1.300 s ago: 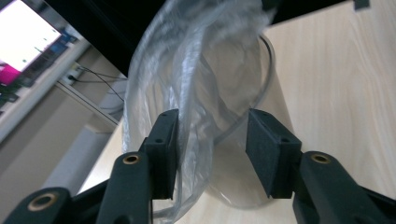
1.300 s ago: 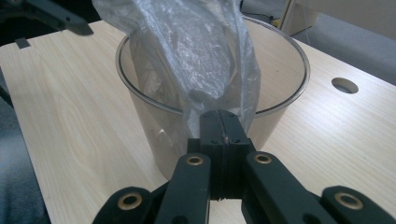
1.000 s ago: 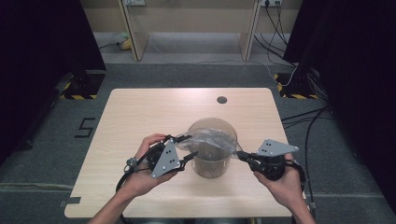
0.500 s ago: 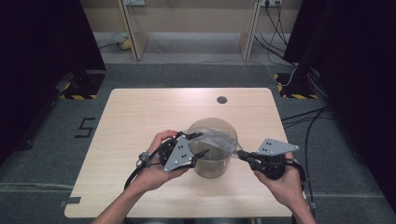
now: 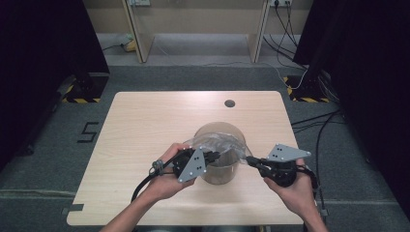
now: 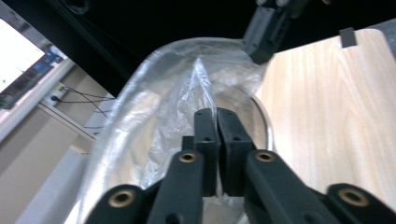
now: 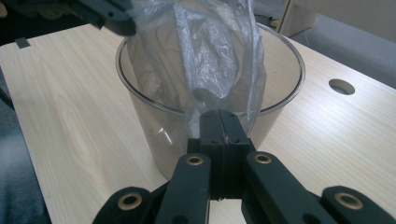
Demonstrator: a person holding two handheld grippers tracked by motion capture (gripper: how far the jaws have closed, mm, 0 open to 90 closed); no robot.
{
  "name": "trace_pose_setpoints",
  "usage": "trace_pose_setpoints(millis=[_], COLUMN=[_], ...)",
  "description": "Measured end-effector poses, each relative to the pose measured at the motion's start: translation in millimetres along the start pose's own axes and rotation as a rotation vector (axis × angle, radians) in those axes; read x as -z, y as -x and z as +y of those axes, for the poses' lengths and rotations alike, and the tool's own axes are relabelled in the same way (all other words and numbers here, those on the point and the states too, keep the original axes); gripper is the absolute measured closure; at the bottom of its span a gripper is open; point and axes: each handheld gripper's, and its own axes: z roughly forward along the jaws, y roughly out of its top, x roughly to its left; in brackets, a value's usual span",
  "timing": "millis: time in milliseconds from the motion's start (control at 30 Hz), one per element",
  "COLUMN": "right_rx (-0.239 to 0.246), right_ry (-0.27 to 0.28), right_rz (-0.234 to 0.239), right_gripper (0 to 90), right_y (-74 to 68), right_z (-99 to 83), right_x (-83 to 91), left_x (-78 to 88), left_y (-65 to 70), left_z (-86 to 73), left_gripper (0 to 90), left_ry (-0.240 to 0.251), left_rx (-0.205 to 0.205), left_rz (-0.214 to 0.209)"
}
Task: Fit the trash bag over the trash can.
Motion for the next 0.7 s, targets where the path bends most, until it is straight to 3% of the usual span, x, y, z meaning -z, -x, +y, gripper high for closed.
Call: trace_pose_setpoints(millis=[33,167,300,367,467,567,700], right_rx=[-0.003,-0.005,-0.014,-0.04,-0.066,-0.068,-0.054], right_ry=[0.009,0.027,0.045,0.081,0.125,0.119,0.084], right_rz=[-0.001,-0.005,-0.004,-0.007,-0.022,-0.049,-0.041], right_gripper=[87.9,86.6,77.8,68.2,63.2,59.9,59.5], right_y=[0.3,1.7,2.1,3.9,7.9,11.9,13.1], right_z=[1.1,4.8,7.4,11.3,16.7,22.9,30.4], right_x=[1.3,4.8,7.4,12.9,18.8,18.6,8.8], left_x=[-0.1,-0.9,-1.1,-0.4,0.3,-0.5,-2.7], left_y=[3.9,8.4,13.1,17.2,21.3,26.3,31.2], left_z=[-1.0,-2.3,-4.6,-5.9,-6.6,-7.0,-8.0], left_gripper=[90.0,90.0,90.0,90.0,90.0,90.0,90.0], left_ry=[-0.002,-0.009,-0.014,-0.014,-0.008,-0.007,-0.011], left_rx=[0.003,-0.002,-0.004,-0.014,-0.018,-0.027,-0.035], left_rz=[-0.022,-0.041,-0.06,-0.077,-0.096,-0.119,-0.136])
